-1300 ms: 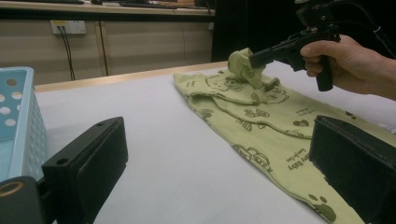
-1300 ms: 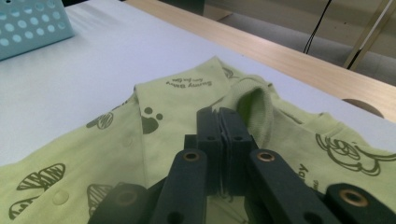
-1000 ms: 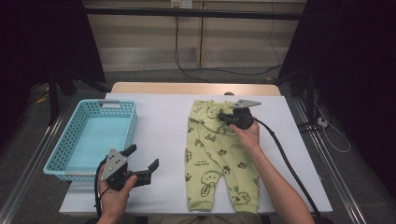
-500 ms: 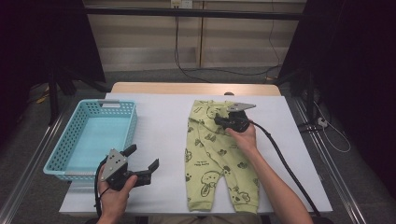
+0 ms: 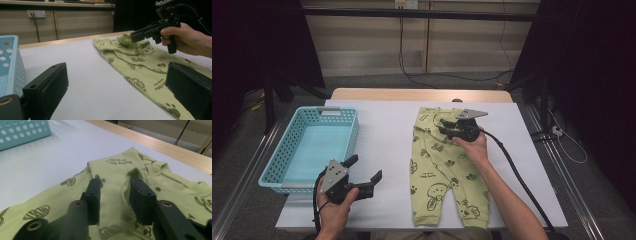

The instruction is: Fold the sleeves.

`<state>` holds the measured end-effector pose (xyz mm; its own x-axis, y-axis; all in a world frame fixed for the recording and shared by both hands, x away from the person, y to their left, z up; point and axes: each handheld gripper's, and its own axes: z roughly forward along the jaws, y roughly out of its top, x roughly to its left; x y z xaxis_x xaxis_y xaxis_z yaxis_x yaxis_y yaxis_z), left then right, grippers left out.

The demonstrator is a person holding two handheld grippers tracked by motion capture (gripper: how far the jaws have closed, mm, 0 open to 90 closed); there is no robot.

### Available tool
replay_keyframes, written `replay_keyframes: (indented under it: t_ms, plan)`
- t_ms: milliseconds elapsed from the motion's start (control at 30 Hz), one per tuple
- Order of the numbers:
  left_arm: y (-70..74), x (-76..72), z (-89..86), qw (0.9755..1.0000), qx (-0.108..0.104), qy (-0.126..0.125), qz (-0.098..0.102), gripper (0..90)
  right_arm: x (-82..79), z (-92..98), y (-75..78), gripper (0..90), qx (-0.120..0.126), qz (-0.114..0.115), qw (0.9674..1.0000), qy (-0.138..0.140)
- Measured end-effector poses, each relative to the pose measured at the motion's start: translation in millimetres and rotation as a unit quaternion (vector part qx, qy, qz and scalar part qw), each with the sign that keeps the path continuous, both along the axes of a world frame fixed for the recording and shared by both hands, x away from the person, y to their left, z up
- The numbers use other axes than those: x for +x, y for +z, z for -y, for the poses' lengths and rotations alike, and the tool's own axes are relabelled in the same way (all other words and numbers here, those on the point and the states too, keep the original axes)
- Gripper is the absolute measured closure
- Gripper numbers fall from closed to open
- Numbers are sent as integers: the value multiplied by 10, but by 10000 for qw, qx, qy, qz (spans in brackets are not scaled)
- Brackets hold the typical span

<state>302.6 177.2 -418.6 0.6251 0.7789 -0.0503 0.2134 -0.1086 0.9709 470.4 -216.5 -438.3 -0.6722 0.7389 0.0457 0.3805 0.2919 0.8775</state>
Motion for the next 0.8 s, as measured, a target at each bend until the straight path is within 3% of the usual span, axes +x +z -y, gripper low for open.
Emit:
replay_keyframes:
  t_ms: [133,167,367,433,533,600,767,800]
  plan:
    - [-3,-5,12,10000,-90,-26,-34,44,-19,7,32,528,15,94,9999,-81]
    - [-6,-7,21,9998,-187,-29,-44,44,-30,15,35,504,44,107,9998,-149]
    - [-18,4,33,9996,-285,-18,-57,44,-121,166,65,338,138,211,9984,-504]
    - [-18,14,26,9999,-137,-45,-16,44,-161,232,98,300,184,282,9975,-619]
    - [-30,17,59,9997,-241,-45,-61,44,-228,326,149,246,181,348,9967,-716]
    - [-31,26,56,9999,-133,-38,-31,44,-276,368,173,228,182,421,9960,-773]
    - [-50,41,60,9997,-214,-47,-85,44,-436,462,201,171,199,493,9944,-914]
    - [-50,48,52,9998,-146,-49,-84,44,-467,482,203,163,159,510,9942,-934]
